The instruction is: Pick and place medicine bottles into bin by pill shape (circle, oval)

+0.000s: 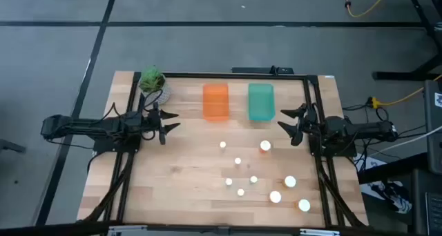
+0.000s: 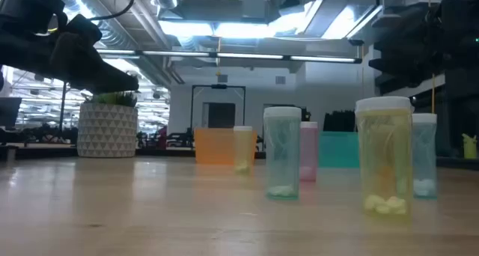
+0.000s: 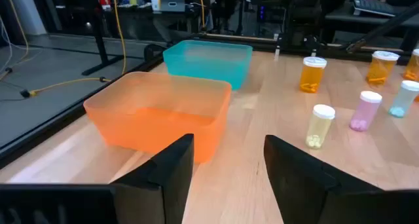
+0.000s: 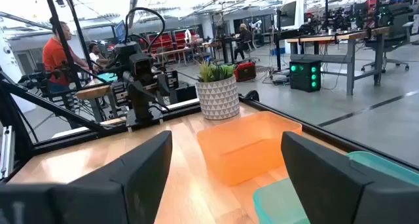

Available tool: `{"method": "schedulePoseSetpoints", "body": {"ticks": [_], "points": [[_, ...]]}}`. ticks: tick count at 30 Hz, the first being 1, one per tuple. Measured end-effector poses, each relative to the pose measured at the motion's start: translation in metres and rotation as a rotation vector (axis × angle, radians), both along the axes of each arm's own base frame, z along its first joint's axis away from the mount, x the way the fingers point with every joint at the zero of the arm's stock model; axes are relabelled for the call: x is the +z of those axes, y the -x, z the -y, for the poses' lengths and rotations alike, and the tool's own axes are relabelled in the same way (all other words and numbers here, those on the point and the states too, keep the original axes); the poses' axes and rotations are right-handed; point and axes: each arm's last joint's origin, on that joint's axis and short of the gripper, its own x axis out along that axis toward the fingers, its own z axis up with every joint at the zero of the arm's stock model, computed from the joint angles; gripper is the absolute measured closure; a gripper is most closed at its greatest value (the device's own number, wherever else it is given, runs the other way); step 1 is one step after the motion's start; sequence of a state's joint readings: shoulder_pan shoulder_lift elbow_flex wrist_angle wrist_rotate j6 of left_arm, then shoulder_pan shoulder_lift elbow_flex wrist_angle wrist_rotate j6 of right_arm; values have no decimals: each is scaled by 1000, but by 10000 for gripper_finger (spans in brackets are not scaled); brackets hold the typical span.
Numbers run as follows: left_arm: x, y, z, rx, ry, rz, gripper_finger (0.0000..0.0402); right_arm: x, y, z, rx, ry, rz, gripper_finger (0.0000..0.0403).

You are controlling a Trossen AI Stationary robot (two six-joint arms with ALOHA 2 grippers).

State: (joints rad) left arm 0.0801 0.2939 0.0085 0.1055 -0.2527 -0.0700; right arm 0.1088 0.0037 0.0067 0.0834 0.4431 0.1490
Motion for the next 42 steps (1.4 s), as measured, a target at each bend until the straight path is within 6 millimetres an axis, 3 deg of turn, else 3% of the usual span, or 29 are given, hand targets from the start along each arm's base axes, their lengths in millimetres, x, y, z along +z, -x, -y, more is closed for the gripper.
{"method": "schedulePoseSetpoints", "body": {"ticks": [36,42], "points": [[0,0,0,0,0,0,223,1,0,0,0,-7,7,114],[0,0,0,0,0,0,223,17,3,0,74,-364,305,114]]}}
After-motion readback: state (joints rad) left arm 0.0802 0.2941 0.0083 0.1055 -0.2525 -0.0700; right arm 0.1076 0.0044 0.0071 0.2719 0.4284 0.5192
